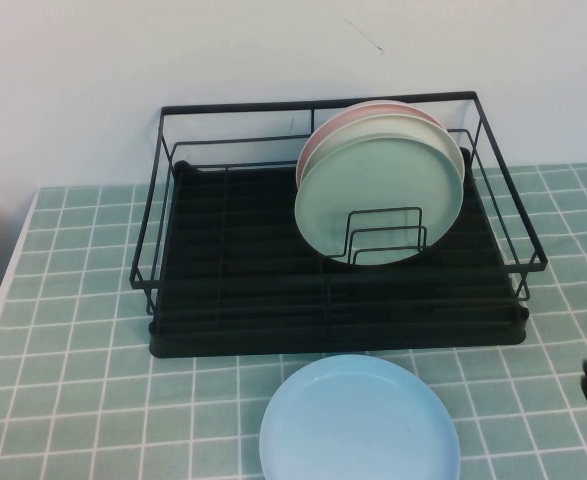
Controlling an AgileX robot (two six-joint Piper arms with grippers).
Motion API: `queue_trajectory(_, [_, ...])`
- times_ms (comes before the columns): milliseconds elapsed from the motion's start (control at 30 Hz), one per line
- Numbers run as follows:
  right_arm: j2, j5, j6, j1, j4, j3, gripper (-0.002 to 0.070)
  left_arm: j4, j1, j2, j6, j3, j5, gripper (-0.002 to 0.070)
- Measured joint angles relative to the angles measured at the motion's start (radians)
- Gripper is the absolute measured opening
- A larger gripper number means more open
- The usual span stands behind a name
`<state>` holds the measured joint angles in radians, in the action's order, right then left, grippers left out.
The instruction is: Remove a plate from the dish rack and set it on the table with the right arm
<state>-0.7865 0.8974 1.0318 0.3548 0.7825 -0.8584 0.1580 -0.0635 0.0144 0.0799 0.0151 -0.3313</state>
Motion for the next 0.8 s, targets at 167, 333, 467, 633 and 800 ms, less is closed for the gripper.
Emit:
queue_trajectory(167, [0.070,0.050,-0.003,0.000,-0.009,0.008,0.0009,0.000,0.000,0.000,0.000,0.000,0.000,-0.0003])
queue_trajectory(333, [0.156,0.040,-0.166,0.000,-0.205,0.017,0.0005,0.000,0.000,0.000,0.000,0.000,0.000,-0.0003])
queue_trajectory(467, [0.249,-0.118,-0.197,0.000,-0.286,0.077,0.0004,0.000,0.000,0.000,0.000,0.000,0.000,-0.0003])
queue_trajectory(633, [0.429,-0.362,-0.251,0.000,-0.372,0.239,0.0001,0.000,0.000,0.000,0.000,0.000,0.000,-0.0003])
queue_trajectory(800, [0.575,-0.710,-0.335,-0.017,-0.469,0.510,0.0001,0.000,0.000,0.000,0.000,0.000,0.000,-0.0003])
